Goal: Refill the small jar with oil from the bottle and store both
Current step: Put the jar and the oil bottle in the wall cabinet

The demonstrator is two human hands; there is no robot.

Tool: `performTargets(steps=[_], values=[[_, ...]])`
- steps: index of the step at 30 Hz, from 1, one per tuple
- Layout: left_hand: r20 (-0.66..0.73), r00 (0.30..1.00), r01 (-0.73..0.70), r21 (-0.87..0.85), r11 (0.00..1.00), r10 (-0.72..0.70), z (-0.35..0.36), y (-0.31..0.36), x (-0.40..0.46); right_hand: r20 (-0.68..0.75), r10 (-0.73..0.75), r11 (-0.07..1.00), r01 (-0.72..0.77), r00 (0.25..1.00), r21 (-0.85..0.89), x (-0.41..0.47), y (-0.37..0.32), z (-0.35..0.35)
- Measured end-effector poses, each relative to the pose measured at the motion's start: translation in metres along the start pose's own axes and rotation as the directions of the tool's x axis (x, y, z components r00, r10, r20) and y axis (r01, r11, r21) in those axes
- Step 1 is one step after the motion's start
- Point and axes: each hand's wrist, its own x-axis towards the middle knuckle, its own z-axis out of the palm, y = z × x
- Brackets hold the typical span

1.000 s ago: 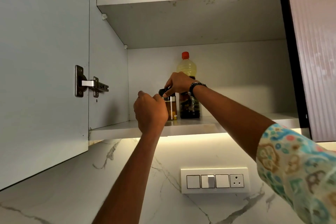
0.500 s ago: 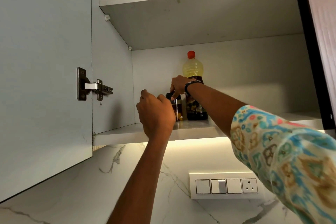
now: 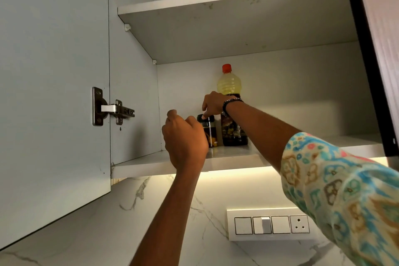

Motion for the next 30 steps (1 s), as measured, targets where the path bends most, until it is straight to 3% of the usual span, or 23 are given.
performTargets(steps=[4,7,10,14,21,30], values=[[-0.077,0.996,-0.059,-0.038,0.998,0.056,-0.001,-0.002,-0.003,-0.122,-0.027,0.997,0.035,0.992,0.067,-0.034,0.000,-0.026],[-0.143,0.975,-0.188,-0.105,0.976,0.173,-0.005,0.002,-0.010,-0.229,-0.056,0.993,0.079,0.972,0.090,-0.084,-0.004,-0.041],[-0.129,0.949,-0.306,-0.143,0.941,0.289,-0.009,0.004,-0.015,-0.365,-0.061,0.980,0.126,0.929,0.157,-0.150,-0.013,-0.053],[-0.104,0.914,-0.402,-0.103,0.910,0.392,-0.024,0.012,-0.039,-0.440,-0.044,0.973,0.139,0.897,0.186,-0.235,-0.021,-0.070],[-0.066,0.915,-0.403,-0.210,0.890,0.399,-0.087,0.068,-0.111,-0.485,0.023,0.968,0.103,0.874,0.231,-0.344,-0.034,-0.102],[0.012,0.915,-0.391,-0.222,0.893,0.403,-0.205,0.114,-0.176,-0.527,0.098,0.935,0.102,0.844,0.339,-0.445,-0.093,-0.145]])
